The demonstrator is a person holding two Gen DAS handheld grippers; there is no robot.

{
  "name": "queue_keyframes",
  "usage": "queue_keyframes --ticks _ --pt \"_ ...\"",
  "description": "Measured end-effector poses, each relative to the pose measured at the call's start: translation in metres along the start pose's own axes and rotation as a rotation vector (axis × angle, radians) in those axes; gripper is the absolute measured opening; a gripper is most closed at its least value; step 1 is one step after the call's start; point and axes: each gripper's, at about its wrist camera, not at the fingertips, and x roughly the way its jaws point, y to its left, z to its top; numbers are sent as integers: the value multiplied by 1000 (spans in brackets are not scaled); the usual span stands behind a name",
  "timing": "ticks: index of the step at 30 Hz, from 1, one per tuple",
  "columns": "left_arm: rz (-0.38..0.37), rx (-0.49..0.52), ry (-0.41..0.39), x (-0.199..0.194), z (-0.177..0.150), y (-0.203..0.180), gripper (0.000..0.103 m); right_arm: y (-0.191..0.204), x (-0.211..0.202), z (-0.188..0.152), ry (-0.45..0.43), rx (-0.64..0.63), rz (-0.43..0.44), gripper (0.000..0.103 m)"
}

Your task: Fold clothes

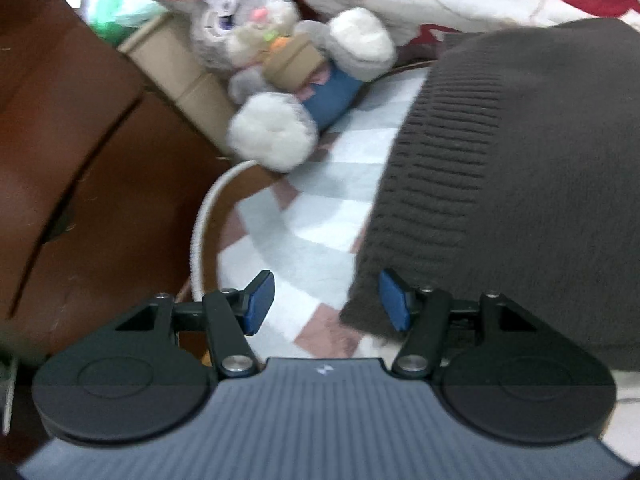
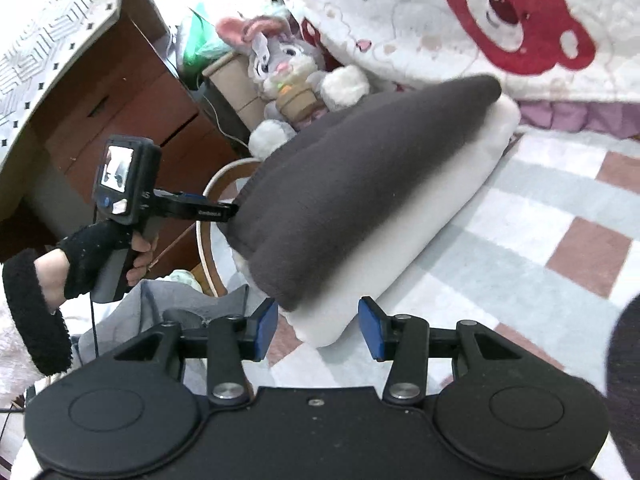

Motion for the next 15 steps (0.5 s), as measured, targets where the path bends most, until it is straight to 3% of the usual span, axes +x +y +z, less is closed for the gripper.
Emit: queue_keyframes --ticks 3,6,9,13,15 --pt "-4 -59 45 -15 -6 5 59 -3 -23 -5 -41 -37 -16 52" --pt "-34 -122 44 -59 -14 -3 70 -6 -40 -9 -58 -102 -74 52" --pt "-193 -194 -38 -119 -23 -35 86 -10 -56 -14 -102 -155 -123 52" --pt "-355 -214 -61 -172 -31 -94 87 -12 -69 -20 -120 -197 -181 52" --pt "-357 -185 -64 -191 -31 -123 87 -12 -76 -22 -132 -184 -185 52"
